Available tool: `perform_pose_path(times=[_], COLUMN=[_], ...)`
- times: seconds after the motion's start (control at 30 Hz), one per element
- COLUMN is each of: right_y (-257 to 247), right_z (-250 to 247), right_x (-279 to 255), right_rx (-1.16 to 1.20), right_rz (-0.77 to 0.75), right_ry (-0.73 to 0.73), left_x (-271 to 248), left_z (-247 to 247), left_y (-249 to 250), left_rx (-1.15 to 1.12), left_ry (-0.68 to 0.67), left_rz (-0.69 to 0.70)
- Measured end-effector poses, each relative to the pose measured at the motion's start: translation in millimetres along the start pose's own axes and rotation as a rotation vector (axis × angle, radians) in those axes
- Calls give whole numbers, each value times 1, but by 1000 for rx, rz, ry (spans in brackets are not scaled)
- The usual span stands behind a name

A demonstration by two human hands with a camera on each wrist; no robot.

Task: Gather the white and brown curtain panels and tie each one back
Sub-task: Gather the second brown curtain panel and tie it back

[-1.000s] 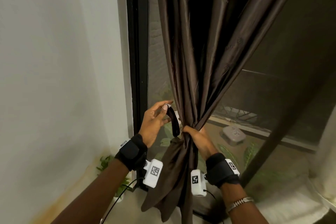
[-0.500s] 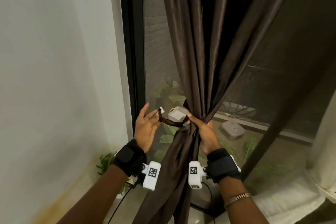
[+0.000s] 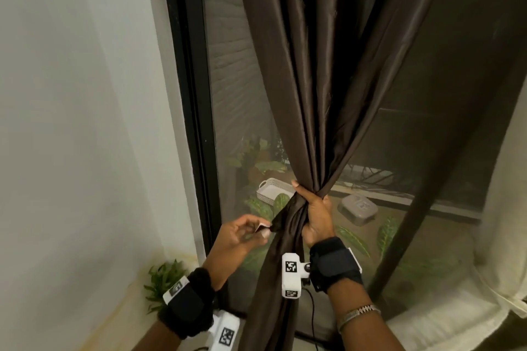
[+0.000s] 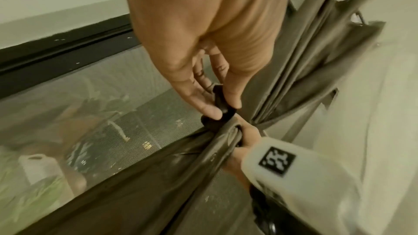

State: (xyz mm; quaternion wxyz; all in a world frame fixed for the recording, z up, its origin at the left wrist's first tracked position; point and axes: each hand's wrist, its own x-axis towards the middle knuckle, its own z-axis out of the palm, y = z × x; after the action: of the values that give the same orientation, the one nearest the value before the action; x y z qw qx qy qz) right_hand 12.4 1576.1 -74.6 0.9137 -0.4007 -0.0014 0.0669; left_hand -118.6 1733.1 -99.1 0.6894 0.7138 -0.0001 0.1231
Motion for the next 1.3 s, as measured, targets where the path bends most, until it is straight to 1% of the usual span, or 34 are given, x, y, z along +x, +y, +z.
perform_pose_path(times=[0.07, 0.17, 0.23, 0.37, 0.47, 0.6, 0.67, 0.73, 0.8, 0.87, 0.93, 1.0, 1.03, 1.13, 1.17, 1.23, 1.3], right_y=[7, 13, 13, -4, -15, -25, -24, -23, -21, -17, -12, -12, -12, -14, -16, -21, -25], right_z=[7, 17, 16, 13, 11, 10, 4, -6, -18, -28, -31, -33, -34, -39, -40, -42, -41], right_x=[-1, -8, -14, -31, -38, -37, -32, -29, -29, -27, -25, -23, -23, -24, -24, -24, -24], right_rx=[-43, -183, -257, -254, -171, -23, 80, 218, 290, 311, 272, 154, 54, -315, -405, -486, -541], right_rz=[-21, -70, -76, 21, 107, 166, 188, 248, 310, 352, 356, 296, 234, 68, 13, -73, -125], right_ry=[12, -36, -114, -254, -287, -258, -265, -247, -247, -250, -203, -143, -112, -92, -79, -78, -106], left_x=[-4, 2, 8, 21, 29, 40, 42, 41, 40, 41, 42, 45, 46, 55, 58, 61, 61], left_z=[12, 25, 27, 27, 31, 31, 34, 39, 41, 39, 37, 38, 38, 36, 36, 38, 42], left_y=[8, 6, 3, -3, -8, -16, -17, -16, -16, -17, -17, -10, -7, 2, 4, 8, 10], left_rx=[136, 348, 409, 431, 463, 668, 698, 658, 529, 356, 271, 203, 160, 47, 23, 8, 30], left_ry=[-102, -265, -308, -377, -351, -309, -262, -205, -196, -229, -241, -205, -181, -125, -102, -55, -11], left_rz=[44, 128, 138, 105, 135, 255, 289, 290, 256, 199, 124, 58, 38, -20, -34, -52, -55])
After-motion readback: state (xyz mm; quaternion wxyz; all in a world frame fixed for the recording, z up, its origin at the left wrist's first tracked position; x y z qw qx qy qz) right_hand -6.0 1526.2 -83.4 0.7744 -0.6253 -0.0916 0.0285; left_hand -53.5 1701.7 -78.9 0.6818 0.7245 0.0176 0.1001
